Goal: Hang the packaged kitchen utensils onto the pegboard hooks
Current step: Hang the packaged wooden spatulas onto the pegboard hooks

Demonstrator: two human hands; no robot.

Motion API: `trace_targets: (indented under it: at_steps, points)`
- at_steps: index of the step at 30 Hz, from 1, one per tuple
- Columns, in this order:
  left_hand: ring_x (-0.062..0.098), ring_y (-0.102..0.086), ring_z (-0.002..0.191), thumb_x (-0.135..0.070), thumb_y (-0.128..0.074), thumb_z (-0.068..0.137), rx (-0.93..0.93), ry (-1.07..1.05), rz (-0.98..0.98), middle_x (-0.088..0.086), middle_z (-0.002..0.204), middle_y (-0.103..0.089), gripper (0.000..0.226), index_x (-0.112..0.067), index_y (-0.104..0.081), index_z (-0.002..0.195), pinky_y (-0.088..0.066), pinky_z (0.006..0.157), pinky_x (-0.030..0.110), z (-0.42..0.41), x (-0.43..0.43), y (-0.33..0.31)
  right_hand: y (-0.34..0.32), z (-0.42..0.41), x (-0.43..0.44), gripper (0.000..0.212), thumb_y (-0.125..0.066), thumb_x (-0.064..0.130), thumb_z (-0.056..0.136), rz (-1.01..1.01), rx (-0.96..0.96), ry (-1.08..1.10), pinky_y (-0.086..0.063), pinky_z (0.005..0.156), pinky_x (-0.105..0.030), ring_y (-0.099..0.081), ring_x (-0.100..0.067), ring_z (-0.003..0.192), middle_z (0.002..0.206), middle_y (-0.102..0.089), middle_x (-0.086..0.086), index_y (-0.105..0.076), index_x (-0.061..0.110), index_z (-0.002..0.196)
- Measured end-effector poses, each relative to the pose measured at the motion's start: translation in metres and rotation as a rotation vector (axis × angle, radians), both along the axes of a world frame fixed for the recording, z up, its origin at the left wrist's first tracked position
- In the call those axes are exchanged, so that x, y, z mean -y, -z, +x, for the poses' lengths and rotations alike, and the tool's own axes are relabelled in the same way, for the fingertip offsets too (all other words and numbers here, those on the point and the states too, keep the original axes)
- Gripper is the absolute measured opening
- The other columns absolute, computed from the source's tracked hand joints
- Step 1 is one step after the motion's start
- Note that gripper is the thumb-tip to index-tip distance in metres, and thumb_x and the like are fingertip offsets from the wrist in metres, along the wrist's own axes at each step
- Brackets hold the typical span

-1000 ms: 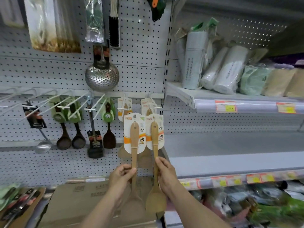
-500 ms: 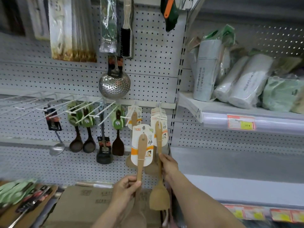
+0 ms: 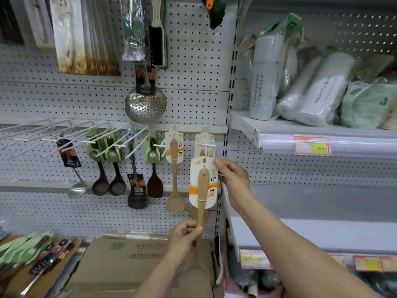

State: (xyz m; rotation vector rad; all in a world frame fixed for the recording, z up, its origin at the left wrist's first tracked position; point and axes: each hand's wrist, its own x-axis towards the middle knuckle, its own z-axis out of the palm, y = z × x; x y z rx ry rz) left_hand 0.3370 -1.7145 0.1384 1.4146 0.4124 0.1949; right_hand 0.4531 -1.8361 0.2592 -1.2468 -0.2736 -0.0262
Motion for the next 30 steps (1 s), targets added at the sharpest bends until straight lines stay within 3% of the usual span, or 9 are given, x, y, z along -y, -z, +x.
trace_targets:
  at_steps: [2,6,10,14,19,23,27,30]
  points:
    - [0.02,-0.067,0.082,-0.007,-0.071,0.088,-0.004,0.003,-0.021,0.006,0.086,-0.074,0.008,-0.011,-0.074,0.094,-0.053,0.077,0.033,0.005,0.005,-0.001,-0.007,0.002,-0.001,0.011,-0.081,0.015,0.082,-0.063,0.029,0.038,-0.058,0.09,-0.044,-0.069,-0.023,0.084,0.092,-0.076,-0.011,-0.077,0.008,0.09]
    - [0.021,-0.065,0.081,-0.006,-0.07,0.088,-0.005,-0.001,-0.047,0.006,0.083,-0.073,0.008,-0.011,-0.074,0.093,-0.053,0.079,0.035,0.012,0.009,0.0,-0.014,0.008,0.0,0.006,-0.081,0.012,0.082,-0.122,0.011,0.077,-0.058,0.075,-0.029,-0.068,-0.018,0.08,0.09,-0.076,-0.008,-0.076,0.013,0.084]
    - [0.023,-0.067,0.085,-0.007,-0.071,0.088,-0.01,-0.009,-0.042,0.007,0.087,-0.075,0.009,-0.013,-0.074,0.093,-0.055,0.084,0.04,0.02,0.009,0.006,-0.011,0.015,-0.001,0.005,-0.081,0.012,0.082,-0.109,-0.012,0.046,-0.058,0.085,-0.041,-0.068,-0.024,0.083,0.093,-0.077,-0.013,-0.077,0.012,0.083]
    - [0.024,-0.067,0.086,-0.006,-0.072,0.086,-0.004,-0.02,-0.031,0.012,0.092,-0.075,0.008,-0.013,-0.074,0.09,-0.054,0.084,0.039,0.028,0.007,0.012,-0.007,0.021,0.0,0.009,-0.078,0.009,0.084,-0.062,-0.037,0.028,-0.056,0.078,-0.038,-0.066,-0.025,0.082,0.085,-0.076,-0.008,-0.076,0.014,0.077]
    - [0.026,-0.07,0.091,-0.007,-0.071,0.088,-0.016,-0.033,-0.059,0.011,0.092,-0.076,0.009,-0.011,-0.073,0.096,-0.055,0.086,0.038,0.046,0.003,0.013,-0.009,0.037,-0.007,0.006,-0.08,0.014,0.084,-0.151,-0.022,0.04,-0.055,0.093,-0.047,-0.066,-0.023,0.087,0.091,-0.076,-0.008,-0.075,0.015,0.081]
    - [0.029,-0.069,0.095,-0.006,-0.07,0.089,-0.03,-0.019,-0.072,0.017,0.1,-0.074,0.011,-0.008,-0.072,0.1,-0.055,0.092,0.041,0.071,0.0,0.007,-0.016,0.055,-0.009,0.006,-0.078,0.016,0.086,-0.19,-0.031,0.028,-0.055,0.09,-0.042,-0.066,-0.023,0.09,0.099,-0.077,-0.013,-0.075,0.012,0.089]
    - [0.026,-0.066,0.094,-0.007,-0.068,0.091,-0.036,0.006,-0.064,0.017,0.104,-0.071,0.009,-0.009,-0.069,0.1,-0.055,0.085,0.035,0.095,-0.004,0.003,-0.024,0.071,-0.013,0.005,-0.076,0.015,0.087,-0.254,-0.036,0.035,-0.055,0.085,-0.04,-0.066,-0.02,0.085,0.084,-0.077,-0.001,-0.075,0.016,0.083]
    - [0.021,-0.064,0.089,-0.004,-0.066,0.091,-0.04,-0.007,-0.076,0.015,0.104,-0.069,0.013,-0.005,-0.067,0.104,-0.05,0.072,0.023,0.112,-0.01,0.004,-0.029,0.081,-0.015,0.009,-0.074,0.014,0.089,-0.301,-0.047,0.068,-0.051,0.075,-0.028,-0.063,-0.012,0.076,0.074,-0.073,0.009,-0.074,0.018,0.081]
